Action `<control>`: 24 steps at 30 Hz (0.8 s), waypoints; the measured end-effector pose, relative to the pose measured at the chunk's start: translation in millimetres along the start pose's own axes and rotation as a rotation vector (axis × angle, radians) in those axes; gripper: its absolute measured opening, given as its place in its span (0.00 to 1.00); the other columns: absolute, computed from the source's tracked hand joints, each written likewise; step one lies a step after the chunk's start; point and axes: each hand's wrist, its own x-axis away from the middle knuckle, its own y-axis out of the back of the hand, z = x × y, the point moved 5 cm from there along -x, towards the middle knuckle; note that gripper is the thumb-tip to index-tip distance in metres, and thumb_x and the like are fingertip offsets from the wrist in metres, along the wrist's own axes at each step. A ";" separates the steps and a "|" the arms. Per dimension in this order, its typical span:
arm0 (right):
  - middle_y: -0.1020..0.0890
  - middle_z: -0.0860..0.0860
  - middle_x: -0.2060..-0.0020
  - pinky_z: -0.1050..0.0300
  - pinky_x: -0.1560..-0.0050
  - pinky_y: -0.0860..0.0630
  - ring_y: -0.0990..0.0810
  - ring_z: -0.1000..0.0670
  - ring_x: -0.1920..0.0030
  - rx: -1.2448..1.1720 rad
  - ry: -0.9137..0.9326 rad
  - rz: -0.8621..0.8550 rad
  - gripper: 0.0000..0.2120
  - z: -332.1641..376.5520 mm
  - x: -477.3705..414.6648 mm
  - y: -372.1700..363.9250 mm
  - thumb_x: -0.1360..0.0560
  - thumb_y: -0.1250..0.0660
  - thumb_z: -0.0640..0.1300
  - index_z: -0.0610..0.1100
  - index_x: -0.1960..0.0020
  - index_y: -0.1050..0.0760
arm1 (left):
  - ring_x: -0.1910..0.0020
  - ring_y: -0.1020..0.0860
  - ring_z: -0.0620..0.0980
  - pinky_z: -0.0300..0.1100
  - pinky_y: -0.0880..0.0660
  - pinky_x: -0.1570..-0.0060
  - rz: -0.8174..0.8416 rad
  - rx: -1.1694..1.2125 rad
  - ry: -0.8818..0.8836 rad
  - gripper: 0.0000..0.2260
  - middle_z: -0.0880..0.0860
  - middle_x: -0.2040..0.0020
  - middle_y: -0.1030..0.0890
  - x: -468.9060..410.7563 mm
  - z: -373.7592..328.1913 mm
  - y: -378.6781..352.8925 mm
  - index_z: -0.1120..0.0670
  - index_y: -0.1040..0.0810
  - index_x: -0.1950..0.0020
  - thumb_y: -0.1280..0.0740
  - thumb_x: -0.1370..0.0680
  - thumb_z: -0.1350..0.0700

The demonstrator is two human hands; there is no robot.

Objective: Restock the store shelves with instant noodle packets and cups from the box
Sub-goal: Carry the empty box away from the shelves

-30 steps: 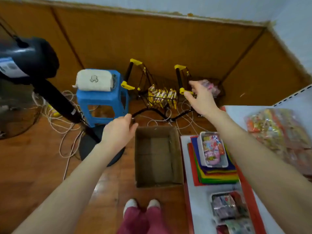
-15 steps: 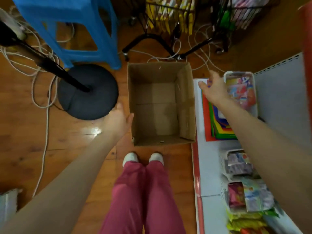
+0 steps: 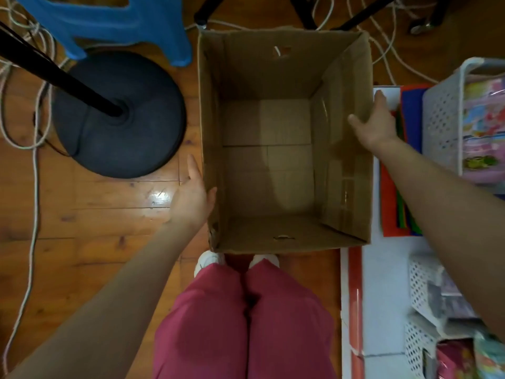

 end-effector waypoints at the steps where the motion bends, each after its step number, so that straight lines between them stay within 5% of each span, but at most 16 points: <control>1: 0.33 0.42 0.31 0.48 0.34 0.33 0.32 0.43 0.31 0.003 -0.003 -0.013 0.31 -2.6 -2.5 -4.2 0.21 0.41 0.42 0.45 0.24 0.53 | 0.55 0.21 0.57 0.39 0.31 0.65 0.013 0.030 -0.010 0.34 0.61 0.48 0.21 -1.5 0.1 -4.1 0.58 0.61 0.25 0.40 0.20 0.55; 6: 0.27 0.43 0.37 0.56 0.44 0.31 0.27 0.44 0.37 0.014 0.024 -0.105 0.22 -12.0 -8.1 -6.8 0.21 0.46 0.36 0.45 0.28 0.42 | 0.64 0.26 0.50 0.38 0.31 0.64 0.038 0.154 -0.049 0.34 0.60 0.56 0.22 -4.2 -5.2 -12.2 0.56 0.63 0.25 0.42 0.21 0.64; 12: 0.25 0.44 0.37 0.57 0.38 0.31 0.27 0.45 0.36 -0.017 0.093 -0.117 0.21 5.3 20.3 23.2 0.22 0.44 0.35 0.44 0.30 0.36 | 0.69 0.28 0.55 0.41 0.34 0.74 -0.025 0.155 -0.047 0.31 0.60 0.62 0.24 16.7 -3.2 32.0 0.57 0.57 0.24 0.42 0.22 0.64; 16: 0.26 0.44 0.36 0.56 0.37 0.32 0.27 0.45 0.36 -0.043 0.127 -0.122 0.23 30.1 52.9 69.1 0.24 0.42 0.35 0.44 0.30 0.36 | 0.61 0.23 0.63 0.50 0.28 0.64 -0.101 0.115 -0.069 0.30 0.63 0.56 0.22 53.7 -13.5 96.5 0.59 0.52 0.25 0.42 0.23 0.63; 24: 0.25 0.47 0.36 0.53 0.37 0.28 0.26 0.47 0.37 -0.137 0.247 -0.128 0.24 104.2 136.8 196.7 0.25 0.39 0.37 0.46 0.30 0.36 | 0.60 0.24 0.64 0.49 0.31 0.63 -0.209 0.092 -0.089 0.28 0.63 0.57 0.22 147.2 -42.2 240.8 0.57 0.48 0.26 0.40 0.24 0.62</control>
